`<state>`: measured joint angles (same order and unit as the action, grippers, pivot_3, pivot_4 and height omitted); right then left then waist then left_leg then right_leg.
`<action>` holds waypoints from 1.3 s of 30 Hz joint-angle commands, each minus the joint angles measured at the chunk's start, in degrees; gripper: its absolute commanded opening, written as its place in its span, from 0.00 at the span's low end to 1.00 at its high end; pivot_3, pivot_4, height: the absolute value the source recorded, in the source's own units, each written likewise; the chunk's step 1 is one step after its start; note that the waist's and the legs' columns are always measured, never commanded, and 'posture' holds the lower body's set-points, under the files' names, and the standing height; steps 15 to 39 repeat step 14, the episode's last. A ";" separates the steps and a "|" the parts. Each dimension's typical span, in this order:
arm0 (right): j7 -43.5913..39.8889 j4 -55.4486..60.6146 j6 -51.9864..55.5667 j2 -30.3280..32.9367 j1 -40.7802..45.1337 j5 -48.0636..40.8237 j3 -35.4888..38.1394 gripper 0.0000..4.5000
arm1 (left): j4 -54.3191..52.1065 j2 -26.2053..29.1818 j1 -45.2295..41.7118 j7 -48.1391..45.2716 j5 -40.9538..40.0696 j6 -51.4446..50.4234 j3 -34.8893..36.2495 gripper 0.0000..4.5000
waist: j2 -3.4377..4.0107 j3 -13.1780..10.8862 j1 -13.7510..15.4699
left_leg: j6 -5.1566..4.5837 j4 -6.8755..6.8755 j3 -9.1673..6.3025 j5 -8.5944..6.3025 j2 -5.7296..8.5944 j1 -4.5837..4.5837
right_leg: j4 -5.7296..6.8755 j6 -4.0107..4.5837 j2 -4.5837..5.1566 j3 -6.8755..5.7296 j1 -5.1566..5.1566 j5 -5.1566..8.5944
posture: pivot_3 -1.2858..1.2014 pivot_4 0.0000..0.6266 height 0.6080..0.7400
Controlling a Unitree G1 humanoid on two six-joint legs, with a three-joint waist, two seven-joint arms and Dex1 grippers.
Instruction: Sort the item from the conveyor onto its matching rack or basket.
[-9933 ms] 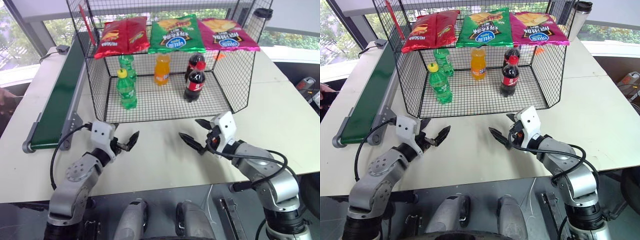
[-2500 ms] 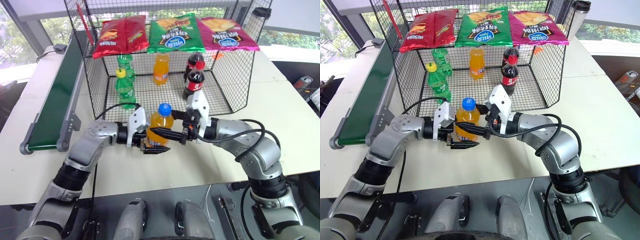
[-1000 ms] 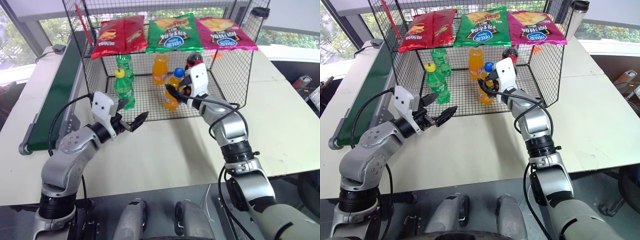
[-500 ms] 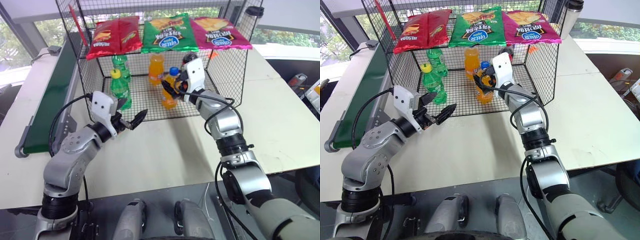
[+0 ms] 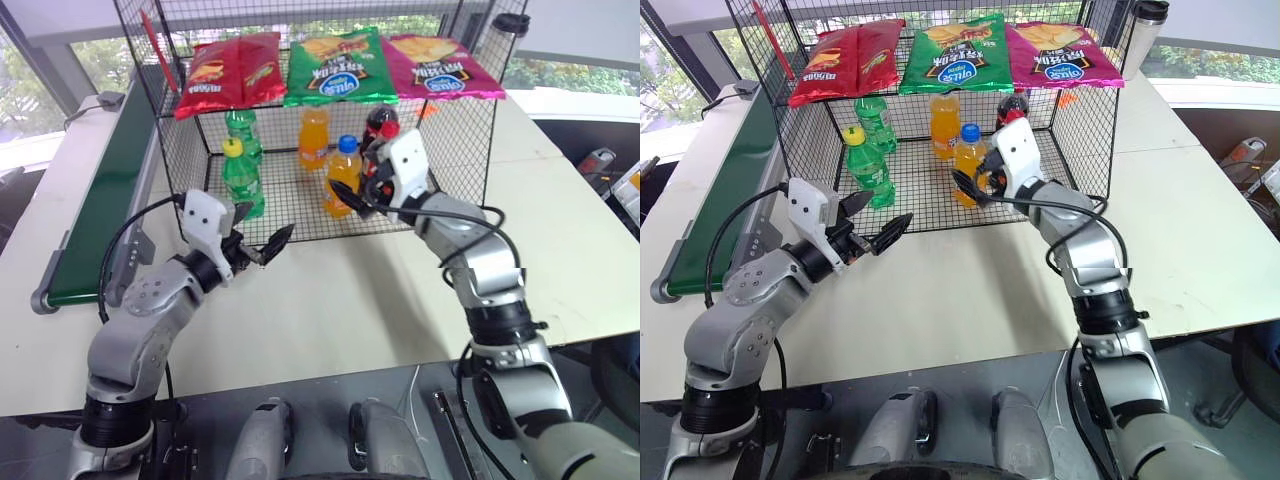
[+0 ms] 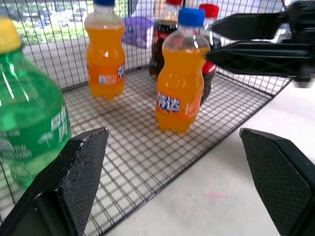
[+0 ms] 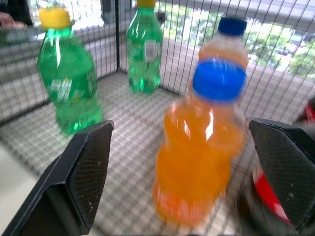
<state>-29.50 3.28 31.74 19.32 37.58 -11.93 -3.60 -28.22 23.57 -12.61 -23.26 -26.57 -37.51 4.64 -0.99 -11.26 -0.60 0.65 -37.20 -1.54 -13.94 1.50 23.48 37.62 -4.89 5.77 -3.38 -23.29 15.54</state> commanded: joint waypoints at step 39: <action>-0.42 27.46 12.02 5.14 -27.55 -11.44 6.08 1.00 | -1.66 0.97 10.94 -0.28 4.06 4.02 -1.01 1.00 | 0.00 0.02 0.30 | -0.02 -0.03 0.01 -0.02 -0.25 -0.04 | -0.30 0.18 -0.21 0.02 0.10 -0.09 | 0.52 0.24 0.99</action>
